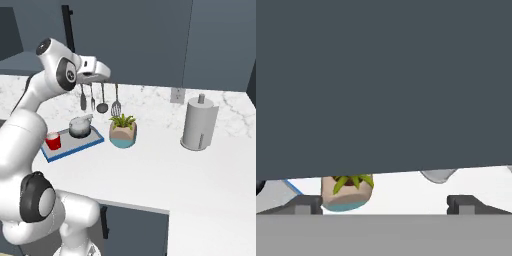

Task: Pick the kettle from the counter and place it on the tray. Then pick the mug from the cabinet and place it on the tray. Then close the cabinet doors.

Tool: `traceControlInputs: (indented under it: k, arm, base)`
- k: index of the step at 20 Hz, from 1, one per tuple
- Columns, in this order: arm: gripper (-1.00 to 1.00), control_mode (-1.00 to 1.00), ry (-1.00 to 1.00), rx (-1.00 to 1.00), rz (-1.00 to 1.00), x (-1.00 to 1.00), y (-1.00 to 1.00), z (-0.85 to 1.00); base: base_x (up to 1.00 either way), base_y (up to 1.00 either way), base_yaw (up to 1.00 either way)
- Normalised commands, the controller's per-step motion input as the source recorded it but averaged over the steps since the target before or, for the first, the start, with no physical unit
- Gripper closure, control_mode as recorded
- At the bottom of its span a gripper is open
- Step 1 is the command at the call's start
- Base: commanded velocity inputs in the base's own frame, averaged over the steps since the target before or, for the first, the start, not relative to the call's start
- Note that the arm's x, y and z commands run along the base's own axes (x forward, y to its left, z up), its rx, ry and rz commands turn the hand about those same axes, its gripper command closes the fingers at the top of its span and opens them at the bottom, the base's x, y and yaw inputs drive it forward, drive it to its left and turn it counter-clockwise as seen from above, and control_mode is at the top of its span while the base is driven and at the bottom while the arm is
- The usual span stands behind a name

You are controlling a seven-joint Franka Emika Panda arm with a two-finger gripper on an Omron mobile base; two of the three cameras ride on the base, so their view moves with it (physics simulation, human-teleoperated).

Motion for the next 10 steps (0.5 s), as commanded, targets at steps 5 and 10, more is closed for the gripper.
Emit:
traceControlInputs:
  k: [5, 10]
  arm:
    - [-1.0, -1.0, 0.0, -0.1, -0.01, -0.51, 0.27, -0.07]
    - [-1.0, -1.0, 0.0, 0.0, -0.02, -0.65, 0.27, -0.05]
  base:
    - [0.0, 0.0, 0.0]
    - [0.0, 0.0, 0.0]
